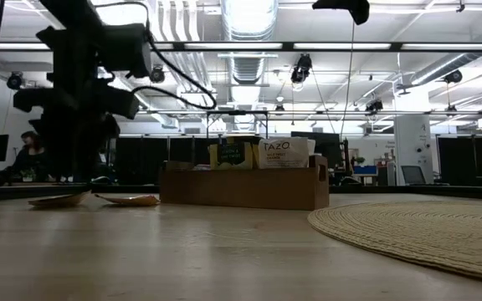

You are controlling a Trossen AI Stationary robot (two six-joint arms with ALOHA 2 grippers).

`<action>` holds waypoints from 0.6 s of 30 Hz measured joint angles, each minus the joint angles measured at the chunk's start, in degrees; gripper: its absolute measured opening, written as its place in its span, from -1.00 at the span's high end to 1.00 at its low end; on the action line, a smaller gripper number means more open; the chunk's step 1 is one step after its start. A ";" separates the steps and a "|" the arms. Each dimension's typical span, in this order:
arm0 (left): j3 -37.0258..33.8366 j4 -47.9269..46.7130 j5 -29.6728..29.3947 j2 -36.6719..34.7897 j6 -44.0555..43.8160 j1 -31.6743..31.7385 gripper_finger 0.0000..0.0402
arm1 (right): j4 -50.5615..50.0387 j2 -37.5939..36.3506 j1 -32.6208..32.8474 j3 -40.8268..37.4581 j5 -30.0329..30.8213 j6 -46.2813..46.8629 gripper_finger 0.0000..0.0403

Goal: Pick & Place Tea
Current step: Put the orange tea bag into the left section of the wooden organizer

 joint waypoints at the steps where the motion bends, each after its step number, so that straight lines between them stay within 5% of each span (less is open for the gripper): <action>1: -0.76 0.71 0.00 0.00 0.11 0.00 -0.32 | 0.00 0.00 0.01 0.00 0.00 0.04 0.16; 9: -2.77 5.93 -5.12 0.04 2.47 0.01 -0.32 | 0.00 0.00 0.00 0.00 0.00 1.20 0.16; 18: -3.65 6.17 -3.12 0.04 1.46 0.02 -0.32 | -0.02 0.00 -0.02 0.00 0.00 2.21 0.16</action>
